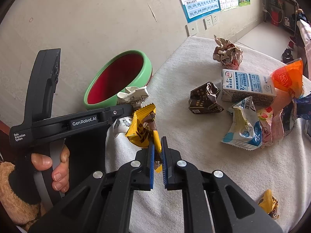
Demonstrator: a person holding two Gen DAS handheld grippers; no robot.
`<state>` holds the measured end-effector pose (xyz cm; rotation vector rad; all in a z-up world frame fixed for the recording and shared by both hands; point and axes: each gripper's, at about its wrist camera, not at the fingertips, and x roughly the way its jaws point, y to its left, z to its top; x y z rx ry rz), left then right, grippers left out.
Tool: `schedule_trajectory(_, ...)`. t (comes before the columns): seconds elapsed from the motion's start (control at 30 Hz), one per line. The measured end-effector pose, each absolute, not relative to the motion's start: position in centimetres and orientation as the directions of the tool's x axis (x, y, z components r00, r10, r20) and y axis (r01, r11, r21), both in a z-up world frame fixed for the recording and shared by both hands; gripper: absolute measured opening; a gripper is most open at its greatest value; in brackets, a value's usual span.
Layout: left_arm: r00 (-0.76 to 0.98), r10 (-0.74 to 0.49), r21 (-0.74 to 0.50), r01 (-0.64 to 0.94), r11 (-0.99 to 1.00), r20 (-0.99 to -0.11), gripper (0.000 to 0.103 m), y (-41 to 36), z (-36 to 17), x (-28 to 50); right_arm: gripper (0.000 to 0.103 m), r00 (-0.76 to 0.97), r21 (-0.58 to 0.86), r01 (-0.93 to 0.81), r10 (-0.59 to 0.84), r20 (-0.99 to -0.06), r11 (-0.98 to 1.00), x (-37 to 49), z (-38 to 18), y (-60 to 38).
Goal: Collect trash
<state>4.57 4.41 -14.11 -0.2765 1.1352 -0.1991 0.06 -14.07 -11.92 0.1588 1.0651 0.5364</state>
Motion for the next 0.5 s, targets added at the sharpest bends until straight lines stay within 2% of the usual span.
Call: schedule_trajectory(0.5,0.48,-0.232,-0.286,-0.041,0.957,-0.846,0.027,8.0,-12.7,5.7,0.008,0.384,0.37,-0.398,0.519,-0.764,0.839,3.2,-10.3,-11.2)
